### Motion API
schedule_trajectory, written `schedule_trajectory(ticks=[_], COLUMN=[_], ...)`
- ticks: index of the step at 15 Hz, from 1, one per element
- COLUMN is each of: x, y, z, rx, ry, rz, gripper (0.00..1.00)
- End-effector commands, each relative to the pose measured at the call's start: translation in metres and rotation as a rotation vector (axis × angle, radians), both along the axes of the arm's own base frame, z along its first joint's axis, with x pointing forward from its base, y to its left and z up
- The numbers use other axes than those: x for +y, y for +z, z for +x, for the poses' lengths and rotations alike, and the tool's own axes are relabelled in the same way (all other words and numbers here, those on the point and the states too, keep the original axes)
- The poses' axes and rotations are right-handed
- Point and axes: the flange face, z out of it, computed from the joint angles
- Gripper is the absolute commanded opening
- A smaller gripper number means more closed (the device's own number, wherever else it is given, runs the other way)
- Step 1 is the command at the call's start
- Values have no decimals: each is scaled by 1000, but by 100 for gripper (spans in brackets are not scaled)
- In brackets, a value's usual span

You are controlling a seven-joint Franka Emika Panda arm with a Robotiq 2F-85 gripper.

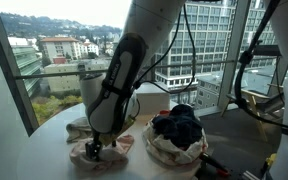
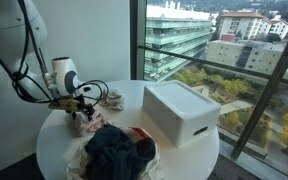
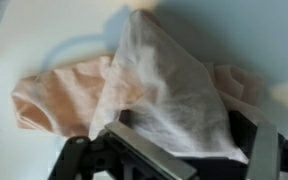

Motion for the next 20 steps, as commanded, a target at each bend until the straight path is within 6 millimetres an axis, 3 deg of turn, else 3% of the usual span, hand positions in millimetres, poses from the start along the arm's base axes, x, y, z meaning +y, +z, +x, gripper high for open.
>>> schedule_trajectory(ticks=[1, 5, 10, 12, 15, 20], x=[4, 7, 5, 0, -11, -50], y=[-13, -15, 4, 19, 50, 147], z=[13, 17, 23, 27, 29, 22], rx=[-3, -4, -30, -49, -99, -272], ry=[45, 42, -2, -35, -78, -244], rz=[-20, -12, 20, 29, 42, 79], gripper=[74, 42, 5, 0, 3, 3])
